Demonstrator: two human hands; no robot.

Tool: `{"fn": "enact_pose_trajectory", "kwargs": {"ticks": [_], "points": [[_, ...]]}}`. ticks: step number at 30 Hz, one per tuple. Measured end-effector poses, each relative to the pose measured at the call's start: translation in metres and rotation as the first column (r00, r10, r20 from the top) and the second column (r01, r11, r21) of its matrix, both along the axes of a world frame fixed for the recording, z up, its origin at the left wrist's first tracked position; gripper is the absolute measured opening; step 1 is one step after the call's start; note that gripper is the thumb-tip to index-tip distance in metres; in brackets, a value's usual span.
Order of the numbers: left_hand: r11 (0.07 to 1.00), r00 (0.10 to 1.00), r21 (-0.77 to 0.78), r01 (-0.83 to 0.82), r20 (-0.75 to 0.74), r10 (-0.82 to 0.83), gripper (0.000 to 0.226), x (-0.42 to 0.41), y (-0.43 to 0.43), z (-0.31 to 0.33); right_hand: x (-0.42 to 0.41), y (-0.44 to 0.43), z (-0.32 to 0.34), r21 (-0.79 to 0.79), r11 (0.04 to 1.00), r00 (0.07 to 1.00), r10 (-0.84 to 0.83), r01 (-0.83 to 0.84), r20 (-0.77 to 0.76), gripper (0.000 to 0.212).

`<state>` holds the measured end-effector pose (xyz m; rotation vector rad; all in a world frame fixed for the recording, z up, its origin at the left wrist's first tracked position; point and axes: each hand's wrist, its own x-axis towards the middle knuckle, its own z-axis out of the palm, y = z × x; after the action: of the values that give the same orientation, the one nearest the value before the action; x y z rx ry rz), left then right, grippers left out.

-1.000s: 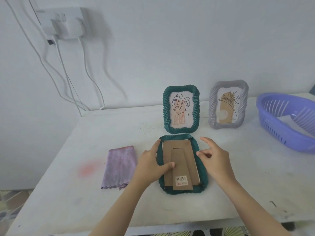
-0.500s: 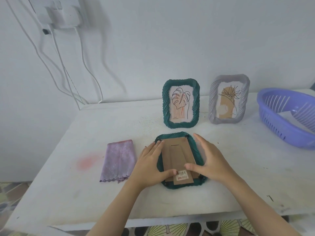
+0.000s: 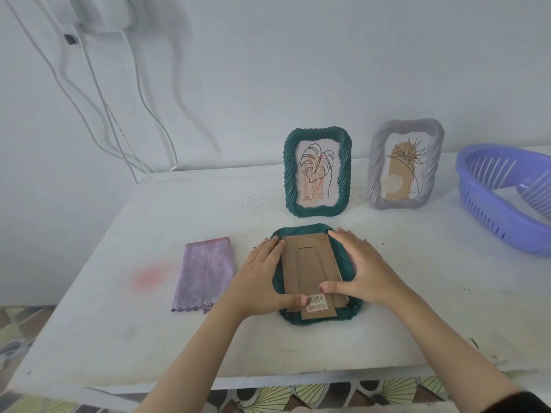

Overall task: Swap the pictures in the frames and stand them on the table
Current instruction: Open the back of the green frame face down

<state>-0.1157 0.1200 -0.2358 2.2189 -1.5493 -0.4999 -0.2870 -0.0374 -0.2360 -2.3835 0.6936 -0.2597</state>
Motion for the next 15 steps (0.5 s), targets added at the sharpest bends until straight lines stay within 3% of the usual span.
{"fn": "enact_pose_trajectory", "kwargs": {"ticks": [3, 8, 11, 15], "points": [[0.999, 1.0, 0.031, 0.008, -0.004, -0.008, 0.122, 0.004, -0.002, 0.001, 0.001, -0.001, 0.0, 0.004, 1.0, 0.999, 0.012, -0.012, -0.03, 0.113], [0.994, 0.985, 0.105, 0.016, 0.168, -0.034, 0.128, 0.008, -0.006, 0.002, 0.002, -0.003, 0.001, -0.037, 0.999, 0.998, 0.016, -0.019, -0.069, 0.123], [0.991, 0.983, 0.134, 0.016, 0.18, -0.04, 0.13, 0.009, -0.01, 0.004, 0.003, -0.005, 0.001, -0.03, 0.999, 0.994, 0.022, -0.025, -0.107, 0.131], [0.981, 0.987, 0.194, 0.012, 0.156, -0.043, 0.132, 0.012, -0.019, 0.009, 0.007, -0.006, 0.008, 0.0, 0.999, 0.977, 0.036, -0.036, -0.209, 0.119]]}}
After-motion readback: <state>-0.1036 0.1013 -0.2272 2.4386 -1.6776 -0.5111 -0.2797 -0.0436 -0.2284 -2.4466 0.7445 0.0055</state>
